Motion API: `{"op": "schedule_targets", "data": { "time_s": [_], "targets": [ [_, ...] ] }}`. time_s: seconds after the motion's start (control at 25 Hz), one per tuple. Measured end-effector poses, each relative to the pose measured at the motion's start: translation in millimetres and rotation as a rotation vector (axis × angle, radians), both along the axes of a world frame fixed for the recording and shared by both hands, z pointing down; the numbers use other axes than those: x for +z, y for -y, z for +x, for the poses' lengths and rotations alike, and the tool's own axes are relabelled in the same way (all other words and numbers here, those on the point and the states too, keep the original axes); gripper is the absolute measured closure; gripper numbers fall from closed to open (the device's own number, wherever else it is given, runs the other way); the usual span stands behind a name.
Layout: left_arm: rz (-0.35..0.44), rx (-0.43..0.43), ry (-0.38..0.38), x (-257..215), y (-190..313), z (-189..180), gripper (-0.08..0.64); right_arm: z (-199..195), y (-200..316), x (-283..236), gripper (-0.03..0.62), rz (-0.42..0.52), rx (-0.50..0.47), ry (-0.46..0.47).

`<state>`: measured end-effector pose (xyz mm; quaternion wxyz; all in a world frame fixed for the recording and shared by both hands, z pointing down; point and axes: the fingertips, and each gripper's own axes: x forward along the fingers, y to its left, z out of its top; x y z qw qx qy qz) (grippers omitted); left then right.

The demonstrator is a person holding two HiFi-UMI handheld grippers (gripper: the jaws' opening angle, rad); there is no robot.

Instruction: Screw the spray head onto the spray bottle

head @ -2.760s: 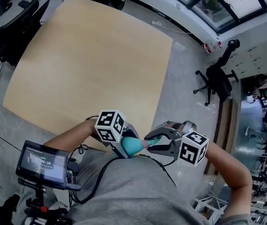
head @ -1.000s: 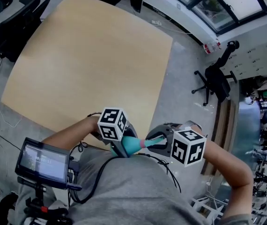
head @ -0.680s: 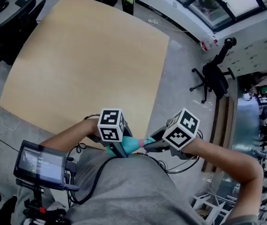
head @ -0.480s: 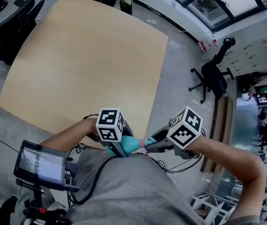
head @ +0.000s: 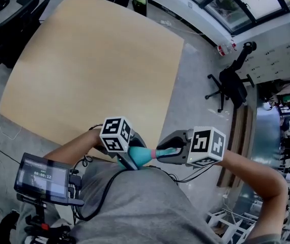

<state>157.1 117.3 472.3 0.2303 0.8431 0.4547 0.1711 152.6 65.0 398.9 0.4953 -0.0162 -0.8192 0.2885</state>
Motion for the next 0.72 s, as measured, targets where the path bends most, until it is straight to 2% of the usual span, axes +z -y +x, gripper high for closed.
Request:
{"op": "schedule_targets", "data": {
  "time_s": [0.12,0.24,0.32,0.36,0.4,0.44,0.48,0.52,0.6,0.64,0.72],
  "targets": [
    [0.003,0.007,-0.015,-1.0,-0.7,0.0,0.172,-4.5,-5.5,1.4,0.476,0.23,-0.269,-0.005],
    [0.003,0.012,-0.028,-0.1,-1.3,-1.0,0.172,-5.8,-12.7,2.3,0.477,0.409,-0.514,0.021],
    [0.003,0.015,-0.024,1.1,-2.0,-1.5,0.172,-5.1,-15.5,4.5,0.477,0.481,-0.614,0.032],
    [0.004,0.017,-0.014,2.1,-2.4,-1.7,0.172,-4.7,-15.7,6.1,0.477,0.483,-0.617,0.021],
    [0.007,0.02,0.003,3.5,-2.8,-1.9,0.172,-3.8,-14.9,8.3,0.48,0.452,-0.58,-0.007],
    [0.011,0.025,0.026,5.4,-3.1,-2.0,0.172,-2.0,-13.1,11.9,0.482,0.386,-0.501,-0.05],
    [0.013,0.029,0.053,7.4,-3.4,-2.1,0.172,1.3,-11.0,16.8,0.483,0.282,-0.381,-0.106],
    [0.013,0.035,0.082,9.2,-3.7,-2.3,0.172,6.3,-9.3,23.0,0.485,0.135,-0.219,-0.174],
    [0.019,0.05,0.134,12.1,-5.3,-3.0,0.17,15.4,-10.1,35.3,0.485,-0.234,0.151,-0.307],
    [0.028,0.058,0.154,13.3,-6.5,-3.9,0.17,17.5,-12.4,39.9,0.483,-0.399,0.29,-0.343],
    [0.051,0.064,0.179,14.4,-6.7,-5.3,0.172,19.6,-16.0,45.4,0.483,-0.621,0.462,-0.353]
  ]
}}
